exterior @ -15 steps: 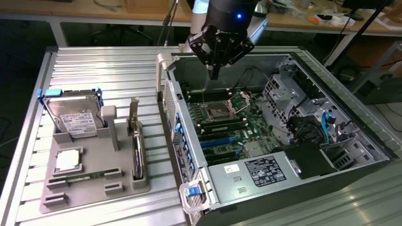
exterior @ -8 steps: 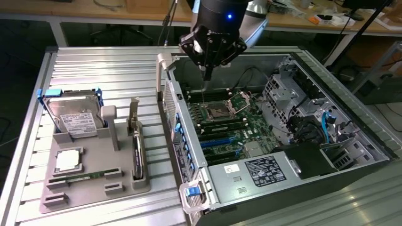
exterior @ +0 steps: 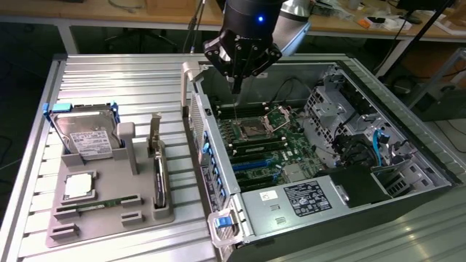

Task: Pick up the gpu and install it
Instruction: 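Reach for the gpu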

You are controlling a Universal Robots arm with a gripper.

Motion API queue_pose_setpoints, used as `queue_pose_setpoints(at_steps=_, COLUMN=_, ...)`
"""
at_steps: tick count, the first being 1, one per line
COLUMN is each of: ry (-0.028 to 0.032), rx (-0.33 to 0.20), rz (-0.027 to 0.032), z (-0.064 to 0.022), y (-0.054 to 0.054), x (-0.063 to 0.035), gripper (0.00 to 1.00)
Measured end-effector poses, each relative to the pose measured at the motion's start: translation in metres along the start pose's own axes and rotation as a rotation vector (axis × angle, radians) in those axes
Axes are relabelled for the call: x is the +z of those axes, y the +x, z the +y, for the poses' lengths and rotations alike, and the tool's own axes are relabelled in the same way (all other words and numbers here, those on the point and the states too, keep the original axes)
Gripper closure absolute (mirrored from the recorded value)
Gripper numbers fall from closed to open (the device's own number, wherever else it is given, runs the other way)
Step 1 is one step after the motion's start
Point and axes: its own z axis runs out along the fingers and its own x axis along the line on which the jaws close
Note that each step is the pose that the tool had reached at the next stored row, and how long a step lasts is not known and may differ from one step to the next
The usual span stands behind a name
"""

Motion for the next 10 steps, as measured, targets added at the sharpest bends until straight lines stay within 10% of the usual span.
queue_pose_setpoints(at_steps=10, ry=0.0001, rx=0.000, rz=0.0000, z=-0.0006, y=0.0073, x=-0.0001, gripper=0.89)
